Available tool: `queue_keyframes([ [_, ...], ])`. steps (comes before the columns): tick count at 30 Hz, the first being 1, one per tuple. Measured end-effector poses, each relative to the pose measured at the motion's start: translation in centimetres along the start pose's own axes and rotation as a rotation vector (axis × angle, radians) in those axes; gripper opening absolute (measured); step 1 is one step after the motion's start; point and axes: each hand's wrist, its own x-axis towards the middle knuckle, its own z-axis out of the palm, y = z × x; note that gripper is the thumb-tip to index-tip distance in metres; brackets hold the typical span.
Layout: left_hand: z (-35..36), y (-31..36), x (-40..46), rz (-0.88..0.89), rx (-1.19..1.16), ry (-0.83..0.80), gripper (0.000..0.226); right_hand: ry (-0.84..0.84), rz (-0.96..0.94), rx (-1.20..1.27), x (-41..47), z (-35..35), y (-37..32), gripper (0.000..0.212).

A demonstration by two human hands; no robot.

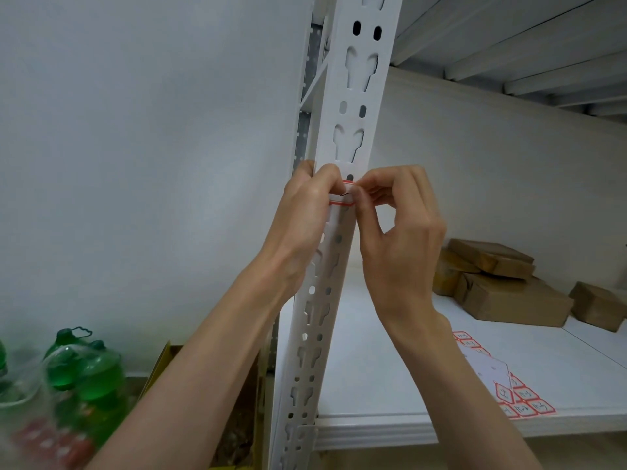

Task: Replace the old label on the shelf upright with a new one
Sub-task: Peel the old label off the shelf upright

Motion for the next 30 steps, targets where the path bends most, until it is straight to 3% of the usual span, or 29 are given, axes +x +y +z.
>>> queue_keyframes([
  [30, 0.14, 0.02, -0.07, 0.020, 0.016, 0.011, 0.023, 0.044, -0.004, 0.003, 0.03, -0.61, -0.33, 0.007],
])
